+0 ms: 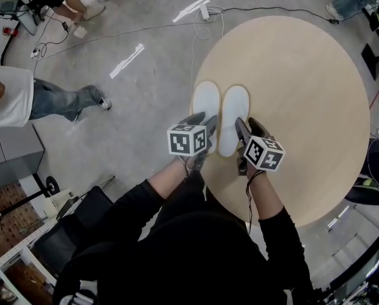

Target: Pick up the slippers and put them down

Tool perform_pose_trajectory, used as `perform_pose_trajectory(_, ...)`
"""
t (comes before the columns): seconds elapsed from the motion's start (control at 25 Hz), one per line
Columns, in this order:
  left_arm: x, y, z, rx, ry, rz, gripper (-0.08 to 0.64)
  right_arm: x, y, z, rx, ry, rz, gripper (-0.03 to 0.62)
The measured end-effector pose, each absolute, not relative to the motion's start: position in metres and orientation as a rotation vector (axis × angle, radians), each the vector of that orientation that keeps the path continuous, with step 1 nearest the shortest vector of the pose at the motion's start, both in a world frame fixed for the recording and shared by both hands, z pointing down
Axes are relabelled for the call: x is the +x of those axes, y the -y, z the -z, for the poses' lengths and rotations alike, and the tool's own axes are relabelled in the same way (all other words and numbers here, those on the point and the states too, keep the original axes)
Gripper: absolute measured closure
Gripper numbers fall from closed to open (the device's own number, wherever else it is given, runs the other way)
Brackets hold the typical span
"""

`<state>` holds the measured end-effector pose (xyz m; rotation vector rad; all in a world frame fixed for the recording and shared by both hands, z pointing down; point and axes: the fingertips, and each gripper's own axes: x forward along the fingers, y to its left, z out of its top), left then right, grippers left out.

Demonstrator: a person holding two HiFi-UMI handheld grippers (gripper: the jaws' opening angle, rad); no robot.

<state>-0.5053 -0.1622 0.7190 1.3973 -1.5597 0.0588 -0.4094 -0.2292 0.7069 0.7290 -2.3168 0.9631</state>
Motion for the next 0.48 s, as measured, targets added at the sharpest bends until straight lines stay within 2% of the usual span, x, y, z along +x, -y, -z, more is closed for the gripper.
perform_pose_trajectory(0.16,-0.505,0.169,-0.736,1.366,1.541,-0.084,0.364,-0.414,0.230,-0.727,0.700,2.275,-0.987,0.387)
perform_pose_trajectory(0.28,-0.508,0.170,-0.742,1.356,1.532,-0.096,0.419,-0.419,0.229,-0.737,0.682,2.250,-1.002,0.393)
perform_pose_trajectory(0.48,-0.508,0.171,-0.750,1.348,1.527,-0.108,0.465,-0.420,0.227,-0.748,0.675,2.213,-1.035,0.518)
